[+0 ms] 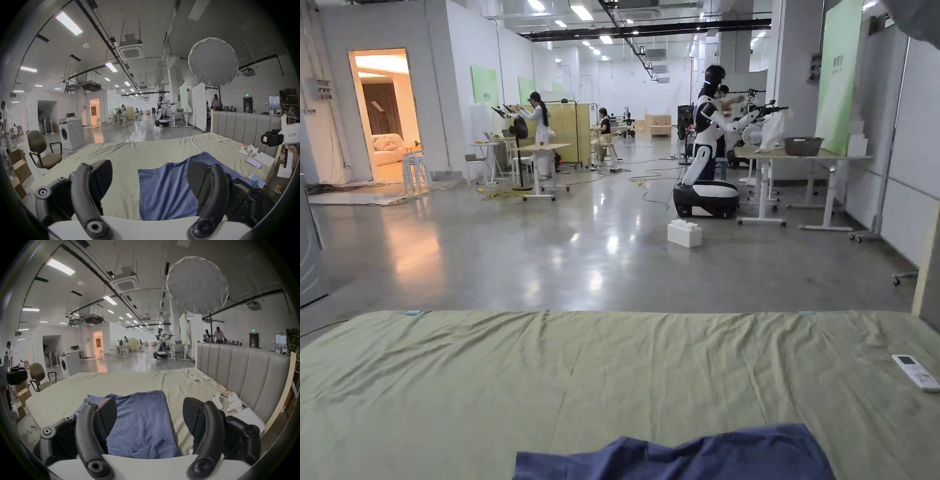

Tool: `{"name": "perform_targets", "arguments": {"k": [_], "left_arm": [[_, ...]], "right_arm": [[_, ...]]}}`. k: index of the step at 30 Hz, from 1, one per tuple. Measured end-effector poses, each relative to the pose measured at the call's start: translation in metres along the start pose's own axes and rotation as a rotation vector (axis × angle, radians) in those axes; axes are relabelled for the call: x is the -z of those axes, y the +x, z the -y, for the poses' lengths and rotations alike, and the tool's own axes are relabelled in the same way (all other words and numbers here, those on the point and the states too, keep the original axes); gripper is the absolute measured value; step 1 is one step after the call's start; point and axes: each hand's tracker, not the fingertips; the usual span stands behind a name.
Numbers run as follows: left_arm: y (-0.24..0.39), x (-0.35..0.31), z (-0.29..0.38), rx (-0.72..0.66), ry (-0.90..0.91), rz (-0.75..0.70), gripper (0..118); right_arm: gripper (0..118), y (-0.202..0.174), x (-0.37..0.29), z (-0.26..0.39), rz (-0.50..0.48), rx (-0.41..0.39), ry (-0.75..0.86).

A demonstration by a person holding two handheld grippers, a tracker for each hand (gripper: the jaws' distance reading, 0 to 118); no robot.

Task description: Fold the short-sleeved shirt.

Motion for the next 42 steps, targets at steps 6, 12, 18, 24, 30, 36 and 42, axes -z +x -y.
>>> {"name": "perform_targets", "arguments": {"k": [6,12,18,24,30,36,42], "left_arm": [[0.012,0.005,0.01,0.032,-0.073,0.03,1],[0.013,0.001,0.024,-0.023,-0.109,0.072,1],[0.005,0.006,0.023,-0.021,-0.124,0.077,1],[-0.018,0.036,0.048,-0.08,-0.275,0.013,1],[-0.054,0.079,0.097,-0.2,-0.524,0.087,59],[-0.05,0.119,0.165,-0.22,-0.774,0.08,70],[-0.039,0.139,0.208,-0.24,-0.903,0.152,69]], "right_arm": [[9,-0.014,0.001,0.011,-0.011,-0.077,-0.041],[0,-0.017,0.0,0.019,-0.007,-0.058,-0.117],[0,-0.018,0.0,0.015,-0.017,-0.086,-0.092],[0,-0.019,0.005,0.025,-0.016,-0.017,-0.144],[0,-0.019,0.005,0.041,-0.028,0.041,-0.193],[0,-0.012,0.001,0.059,-0.02,0.058,-0.266],[0,-0.001,-0.007,0.071,0.002,0.069,-0.308]]}}
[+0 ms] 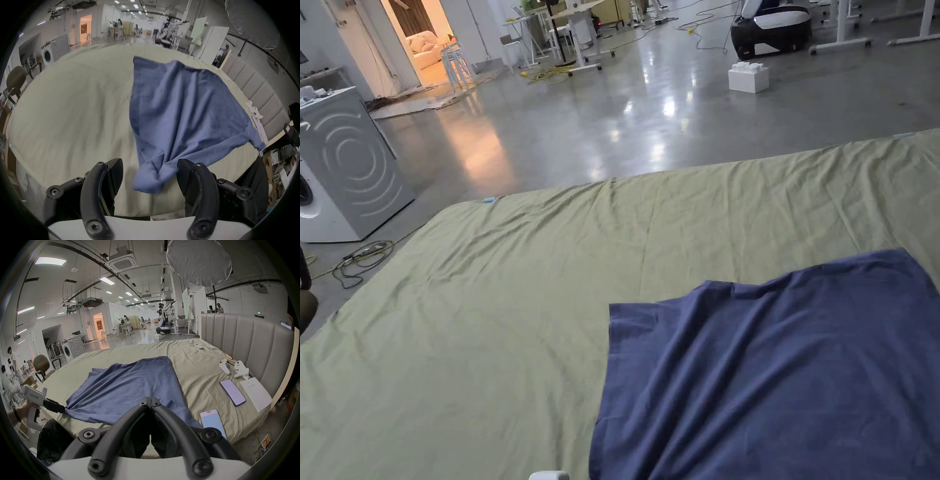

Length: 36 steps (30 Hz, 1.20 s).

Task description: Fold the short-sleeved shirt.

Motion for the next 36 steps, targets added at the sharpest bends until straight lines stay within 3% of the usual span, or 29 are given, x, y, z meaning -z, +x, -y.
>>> {"name": "perform_targets", "arguments": {"k": [3,5,7,11,12,13,14,16,21,24,27,28,29,31,36], "left_arm": [[0.006,0.01,0.0,0.071,-0.041,-0.063,47],[0.009,0.006,-0.005,0.079,-0.042,-0.043,41],[0.014,0.005,-0.008,0.105,-0.044,-0.025,16],[0.033,0.018,-0.006,0.255,-0.087,-0.099,13],[0.036,0.022,-0.004,0.273,-0.089,-0.113,13],[0.039,0.027,-0.003,0.277,-0.095,-0.122,12],[0.041,0.029,-0.002,0.296,-0.096,-0.13,12],[0.042,0.029,-0.006,0.296,-0.106,-0.127,12],[0.031,0.028,-0.004,0.232,-0.093,-0.1,12],[0.03,0.028,-0.004,0.221,-0.094,-0.095,12],[0.032,0.028,-0.003,0.224,-0.091,-0.102,12],[0.033,0.028,-0.001,0.223,-0.091,-0.1,12],[0.033,0.028,0.0,0.226,-0.086,-0.104,12],[0.034,0.026,0.001,0.225,-0.077,-0.107,12],[0.028,0.012,0.004,0.171,-0.013,-0.09,11]], "right_arm": [[0,0.007,-0.002,0.005,0.029,0.01,-0.022],[0,0.012,-0.004,0.008,0.049,0.019,-0.027],[0,0.02,-0.005,0.012,0.07,0.031,-0.042],[3,0.038,0.012,0.016,0.136,0.049,-0.114],[29,0.044,0.024,0.019,0.151,0.046,-0.163],[63,0.048,0.04,0.023,0.162,0.013,-0.241],[87,0.054,0.057,0.031,0.172,-0.016,-0.287],[80,0.064,0.086,0.043,0.149,-0.041,-0.331],[76,0.078,0.147,0.06,0.119,-0.032,-0.475],[55,0.086,0.162,0.061,0.072,0.015,-0.553],[34,0.087,0.156,0.057,0.065,0.01,-0.54],[34,0.088,0.154,0.058,0.056,0.023,-0.539],[21,0.09,0.153,0.06,0.035,0.062,-0.539],[14,0.09,0.148,0.061,0.038,0.079,-0.526],[9,0.083,0.132,0.057,0.047,0.088,-0.46]]}}
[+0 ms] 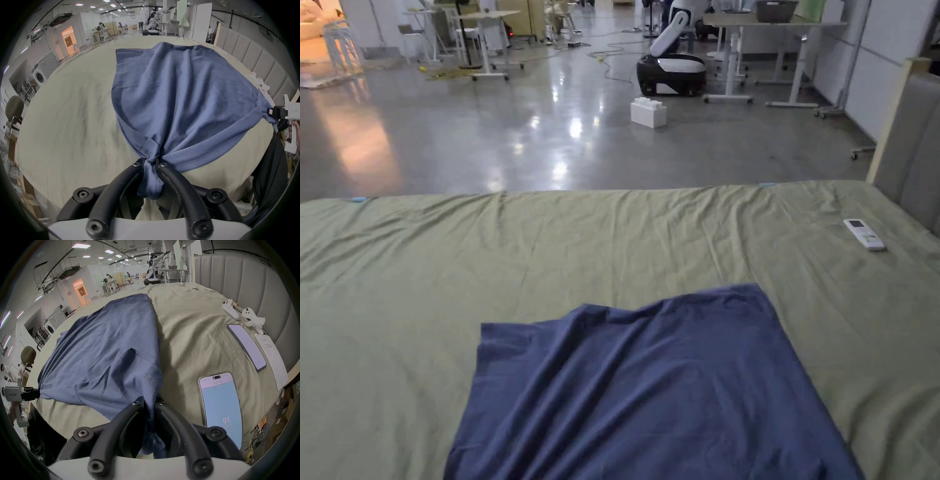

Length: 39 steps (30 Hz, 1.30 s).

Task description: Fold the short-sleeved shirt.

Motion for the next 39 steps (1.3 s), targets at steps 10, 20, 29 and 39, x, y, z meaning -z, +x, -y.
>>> {"name": "perform_targets", "arguments": {"k": [10,20,29,39], "left_arm": [[0.001,-0.058,0.007,-0.137,0.221,0.03,10],[-0.013,-0.1,-0.002,-0.133,0.264,0.068,10],[-0.041,-0.042,-0.098,-0.156,0.278,0.104,10],[-0.062,0.088,-0.173,-0.223,0.156,0.087,35]], "right_arm": [[9,-0.011,-0.059,-0.002,-0.034,0.086,0.169],[9,-0.023,-0.103,-0.013,-0.047,0.03,0.208],[9,-0.032,-0.028,-0.128,-0.076,-0.009,0.23],[14,-0.029,0.138,-0.197,-0.069,0.049,0.047]]}}
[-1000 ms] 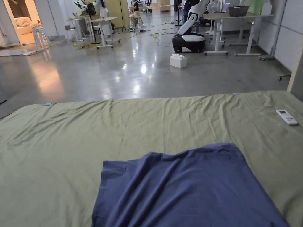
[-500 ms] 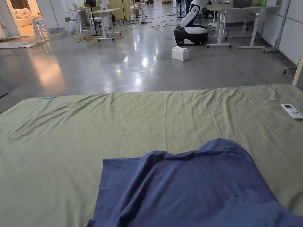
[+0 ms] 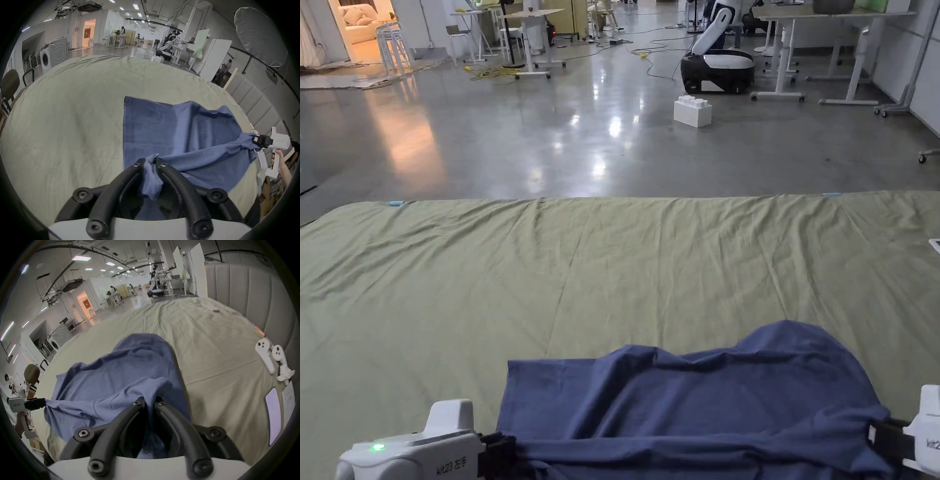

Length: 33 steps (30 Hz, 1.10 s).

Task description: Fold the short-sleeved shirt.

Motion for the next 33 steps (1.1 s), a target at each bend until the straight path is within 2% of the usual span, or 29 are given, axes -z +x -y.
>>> {"name": "perform_targets", "arguments": {"k": [1,2,3,4,6,10,11,14,17,21,22,24,26,29,30,31,32,33], "left_arm": [[-0.002,0.005,0.002,0.003,0.016,-0.026,60],[-0.005,0.011,0.004,0.004,0.042,-0.016,83],[-0.009,0.014,0.006,-0.001,0.065,0.013,102],[-0.013,0.011,0.009,-0.026,0.073,0.043,103],[-0.015,-0.004,0.012,-0.039,0.118,0.046,103],[-0.006,-0.069,0.008,0.059,0.286,0.007,102],[-0.004,-0.072,0.005,0.097,0.358,0.01,102],[0.027,-0.171,0.01,0.243,0.643,-0.06,102],[0.055,-0.237,0.018,0.289,0.775,-0.103,102],[0.09,-0.295,0.035,0.302,0.809,-0.118,101],[0.096,-0.302,0.041,0.297,0.828,-0.13,101],[0.107,-0.317,0.055,0.29,0.845,-0.142,100],[0.114,-0.327,0.067,0.298,0.853,-0.141,95],[0.123,-0.34,0.085,0.328,0.85,-0.129,56],[0.125,-0.344,0.09,0.335,0.845,-0.126,39],[0.127,-0.344,0.093,0.338,0.841,-0.119,25],[0.129,-0.348,0.098,0.337,0.838,-0.115,5],[0.13,-0.35,0.103,0.315,0.833,-0.094,0]], "right_arm": [[27,0.002,0.009,0.002,-0.001,-0.004,-0.002],[48,0.003,0.017,0.006,0.009,-0.009,0.003],[76,0.01,0.025,0.011,0.034,-0.018,0.04],[86,0.014,0.028,0.014,0.033,-0.025,0.067],[87,0.022,0.018,0.016,0.007,-0.003,0.11],[87,0.026,-0.042,0.011,-0.033,-0.016,0.292],[87,0.02,-0.065,0.012,-0.032,-0.033,0.339],[87,0.004,-0.136,0.017,-0.018,-0.147,0.488],[87,-0.022,-0.206,0.031,-0.024,-0.201,0.632],[87,-0.056,-0.271,0.06,0.008,-0.273,0.758],[87,-0.063,-0.284,0.066,0.027,-0.324,0.791],[84,-0.075,-0.299,0.083,0.027,-0.316,0.782],[75,-0.082,-0.314,0.098,0.033,-0.318,0.789],[36,-0.09,-0.331,0.115,0.073,-0.336,0.819],[25,-0.091,-0.335,0.12,0.079,-0.336,0.817],[20,-0.091,-0.336,0.122,0.08,-0.33,0.809],[12,-0.09,-0.337,0.125,0.068,-0.327,0.793],[1,-0.089,-0.335,0.128,0.049,-0.311,0.752]]}}
